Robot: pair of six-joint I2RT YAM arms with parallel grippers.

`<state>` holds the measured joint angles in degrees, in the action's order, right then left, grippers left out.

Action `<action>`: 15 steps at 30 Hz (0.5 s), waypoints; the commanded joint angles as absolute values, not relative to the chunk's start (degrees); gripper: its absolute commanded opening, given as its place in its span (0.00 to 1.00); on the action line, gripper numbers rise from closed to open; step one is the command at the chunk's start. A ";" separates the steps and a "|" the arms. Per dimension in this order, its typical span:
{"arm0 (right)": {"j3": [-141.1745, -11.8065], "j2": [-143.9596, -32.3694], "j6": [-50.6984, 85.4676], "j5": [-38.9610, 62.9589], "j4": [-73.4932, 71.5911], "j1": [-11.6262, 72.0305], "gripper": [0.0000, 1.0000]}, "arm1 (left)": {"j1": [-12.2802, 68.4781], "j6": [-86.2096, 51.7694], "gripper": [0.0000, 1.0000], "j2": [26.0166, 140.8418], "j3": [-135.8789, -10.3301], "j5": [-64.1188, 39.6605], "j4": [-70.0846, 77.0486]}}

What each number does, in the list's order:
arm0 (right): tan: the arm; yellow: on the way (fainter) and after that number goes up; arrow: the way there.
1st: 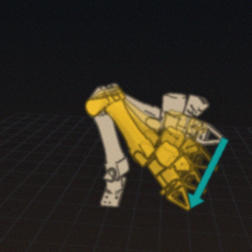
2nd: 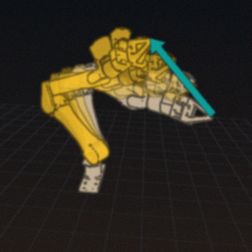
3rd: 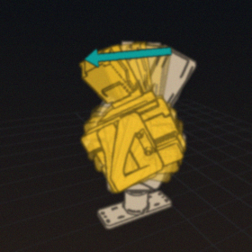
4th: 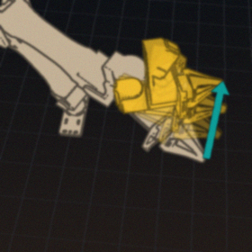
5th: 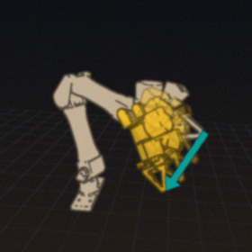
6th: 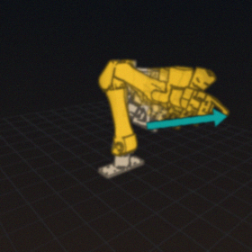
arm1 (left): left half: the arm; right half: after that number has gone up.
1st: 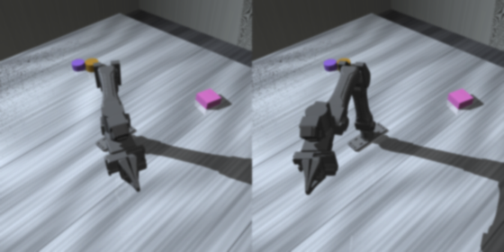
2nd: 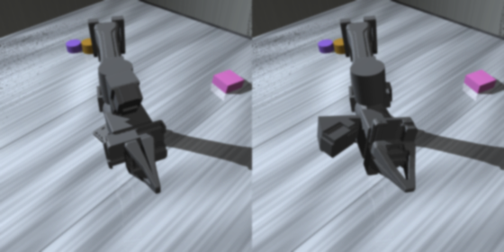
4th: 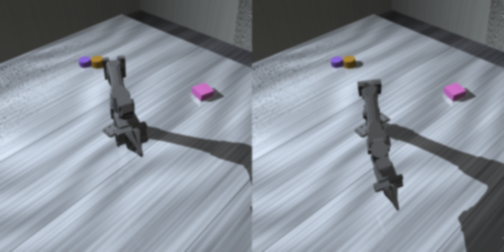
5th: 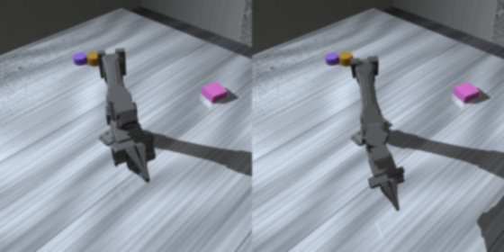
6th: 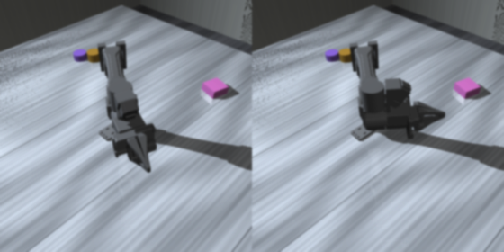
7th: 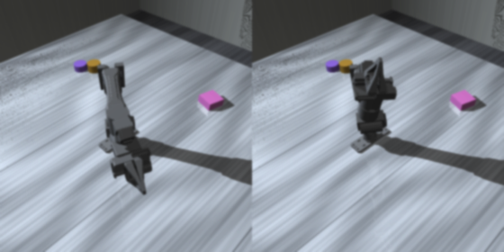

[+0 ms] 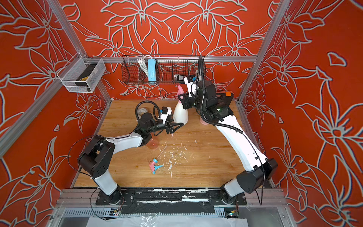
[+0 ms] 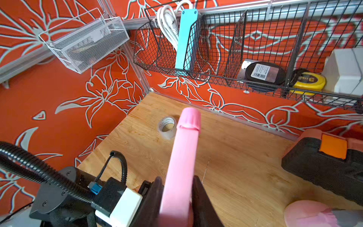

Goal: Attach spray nozzles to spray bottles
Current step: Insert the spray nozzle into the spray bottle.

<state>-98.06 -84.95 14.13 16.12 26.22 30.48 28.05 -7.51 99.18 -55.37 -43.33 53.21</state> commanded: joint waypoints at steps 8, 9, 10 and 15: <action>-93.54 -83.13 6.74 21.00 25.15 30.88 0.03 | 27.24 -10.17 0.48 98.25 -56.46 -43.66 59.01; -93.78 -83.31 5.99 21.29 26.16 30.88 0.03 | 27.22 -9.56 0.49 98.18 -56.75 -43.27 58.17; -94.02 -83.39 5.19 21.77 27.05 30.90 0.03 | 27.22 -8.97 0.48 98.18 -56.99 -42.79 57.29; -97.49 -85.57 3.31 20.44 34.81 30.88 0.01 | 27.24 -6.00 0.48 97.62 -57.04 -39.15 55.03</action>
